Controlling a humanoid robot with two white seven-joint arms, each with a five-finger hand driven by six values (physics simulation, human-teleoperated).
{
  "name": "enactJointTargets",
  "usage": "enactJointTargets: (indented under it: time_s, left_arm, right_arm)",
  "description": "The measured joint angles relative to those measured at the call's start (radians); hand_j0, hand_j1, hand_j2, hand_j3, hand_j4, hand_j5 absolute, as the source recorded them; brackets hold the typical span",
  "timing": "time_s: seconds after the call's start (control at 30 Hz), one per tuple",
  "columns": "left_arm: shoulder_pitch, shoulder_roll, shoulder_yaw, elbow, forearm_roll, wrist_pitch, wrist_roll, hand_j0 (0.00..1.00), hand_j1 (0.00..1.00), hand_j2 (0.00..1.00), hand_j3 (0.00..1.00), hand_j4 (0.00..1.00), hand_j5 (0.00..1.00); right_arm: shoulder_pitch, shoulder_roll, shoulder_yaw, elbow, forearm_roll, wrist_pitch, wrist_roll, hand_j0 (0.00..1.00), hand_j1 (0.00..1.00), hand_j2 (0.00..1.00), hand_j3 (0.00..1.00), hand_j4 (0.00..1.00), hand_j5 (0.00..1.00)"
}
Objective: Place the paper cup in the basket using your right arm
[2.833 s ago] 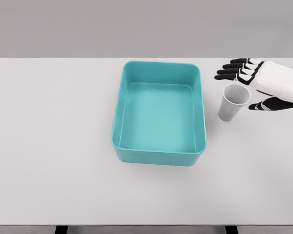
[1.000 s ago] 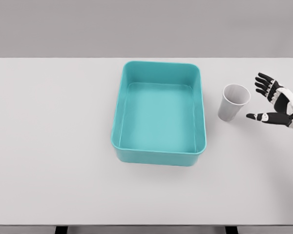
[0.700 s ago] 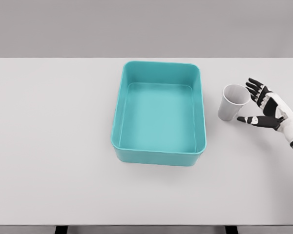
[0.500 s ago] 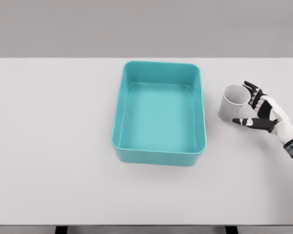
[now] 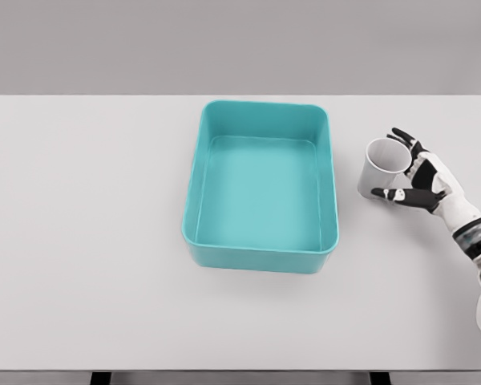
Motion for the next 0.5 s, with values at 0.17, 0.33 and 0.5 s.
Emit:
enactJointTargets:
  time_s: [0.17, 0.33, 0.5]
  left_arm:
    - [0.0, 0.0, 0.0, 0.0, 0.0, 0.0, 0.0, 1.0, 1.0, 1.0, 1.0, 1.0, 1.0]
    - [0.0, 0.0, 0.0, 0.0, 0.0, 0.0, 0.0, 1.0, 1.0, 1.0, 1.0, 1.0, 1.0]
    - [0.0, 0.0, 0.0, 0.0, 0.0, 0.0, 0.0, 1.0, 1.0, 1.0, 1.0, 1.0, 1.0]
  right_arm:
    - [-0.005, 0.01, 0.011, 0.021, 0.004, -0.001, 0.0, 1.0, 1.0, 1.0, 1.0, 1.0, 1.0]
    - [-0.012, 0.017, 0.021, 0.046, 0.009, -0.007, 0.0, 1.0, 1.0, 1.0, 1.0, 1.0, 1.0]
    - [-0.028, 0.022, 0.033, 0.068, 0.011, -0.012, 0.0, 1.0, 1.0, 1.0, 1.0, 1.0, 1.0]
